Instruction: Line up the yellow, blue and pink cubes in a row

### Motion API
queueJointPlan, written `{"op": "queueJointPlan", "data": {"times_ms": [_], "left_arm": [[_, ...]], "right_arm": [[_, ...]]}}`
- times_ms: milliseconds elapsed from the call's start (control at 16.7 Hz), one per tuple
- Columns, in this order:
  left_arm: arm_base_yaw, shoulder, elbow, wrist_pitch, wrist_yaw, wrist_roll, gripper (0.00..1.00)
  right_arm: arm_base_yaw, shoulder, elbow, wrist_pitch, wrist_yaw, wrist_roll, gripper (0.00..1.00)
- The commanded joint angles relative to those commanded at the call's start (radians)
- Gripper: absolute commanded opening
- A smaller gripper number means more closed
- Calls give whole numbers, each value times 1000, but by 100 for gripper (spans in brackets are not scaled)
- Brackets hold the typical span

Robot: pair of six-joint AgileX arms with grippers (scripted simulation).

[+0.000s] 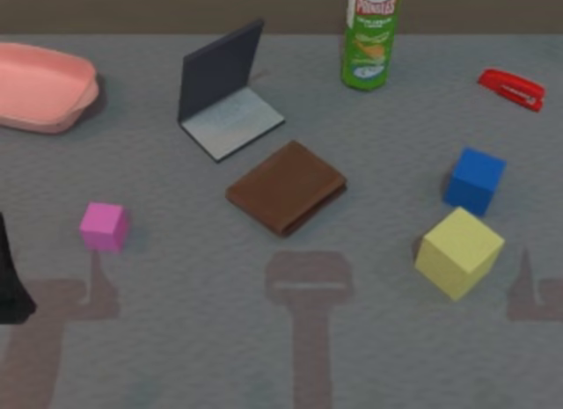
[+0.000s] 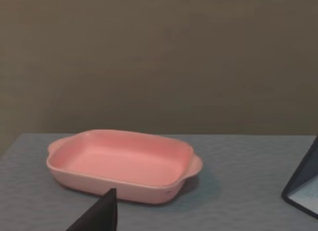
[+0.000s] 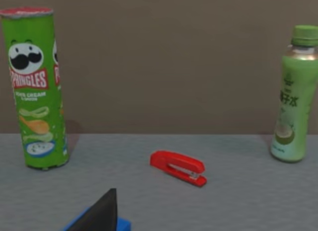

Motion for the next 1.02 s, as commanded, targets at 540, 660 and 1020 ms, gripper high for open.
{"op": "queueJointPlan", "data": {"times_ms": [540, 660, 1020], "left_arm": [[-29, 293, 267, -171, 4, 0, 100], [-41, 472, 401, -260, 3, 1, 100], [-84, 1153, 843, -577, 1, 4, 100]], "right_arm": [[0, 0, 0, 0, 0, 0, 100], [0, 0, 0, 0, 0, 0, 100], [0, 0, 0, 0, 0, 0, 100]]}}
